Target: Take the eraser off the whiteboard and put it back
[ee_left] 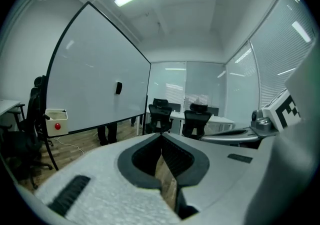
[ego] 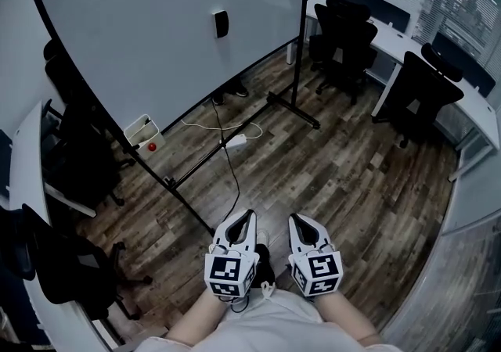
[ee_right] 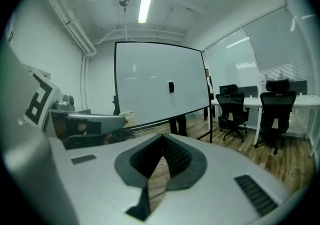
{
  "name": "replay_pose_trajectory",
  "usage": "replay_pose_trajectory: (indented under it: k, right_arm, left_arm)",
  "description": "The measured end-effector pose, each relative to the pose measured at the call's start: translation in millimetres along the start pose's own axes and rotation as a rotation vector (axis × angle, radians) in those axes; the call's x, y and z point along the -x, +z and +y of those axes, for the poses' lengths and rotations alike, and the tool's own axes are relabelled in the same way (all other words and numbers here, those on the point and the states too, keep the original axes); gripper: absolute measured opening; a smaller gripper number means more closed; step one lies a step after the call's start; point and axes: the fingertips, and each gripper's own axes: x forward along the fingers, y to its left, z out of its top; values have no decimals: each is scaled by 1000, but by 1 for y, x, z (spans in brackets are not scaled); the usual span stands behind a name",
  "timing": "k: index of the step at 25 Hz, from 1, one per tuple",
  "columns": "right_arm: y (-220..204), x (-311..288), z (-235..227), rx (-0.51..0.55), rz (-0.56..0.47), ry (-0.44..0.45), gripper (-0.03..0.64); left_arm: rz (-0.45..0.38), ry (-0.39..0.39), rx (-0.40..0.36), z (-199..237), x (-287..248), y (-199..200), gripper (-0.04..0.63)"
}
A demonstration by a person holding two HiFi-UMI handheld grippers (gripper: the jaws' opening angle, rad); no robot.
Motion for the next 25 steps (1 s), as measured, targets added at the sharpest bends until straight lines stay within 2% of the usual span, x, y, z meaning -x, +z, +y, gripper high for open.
replay_pose_trajectory:
  k: [4, 9, 19, 25]
  right_arm:
    - [4, -36, -26, -5, 11, -19, 28]
    - [24, -96, -58, 4, 22, -29, 28]
    - [116, -259, -129, 40, -6, -17, 28]
    - [150, -340, -157, 28, -14, 14, 28]
  left_arm:
    - [9, 13, -7, 21, -43, 9, 18]
    - [5, -11, 11, 53, -115, 18, 18]
    - [-44, -9, 3, 141, -275, 103, 18]
    - [-59, 36, 4, 191, -340, 127, 18]
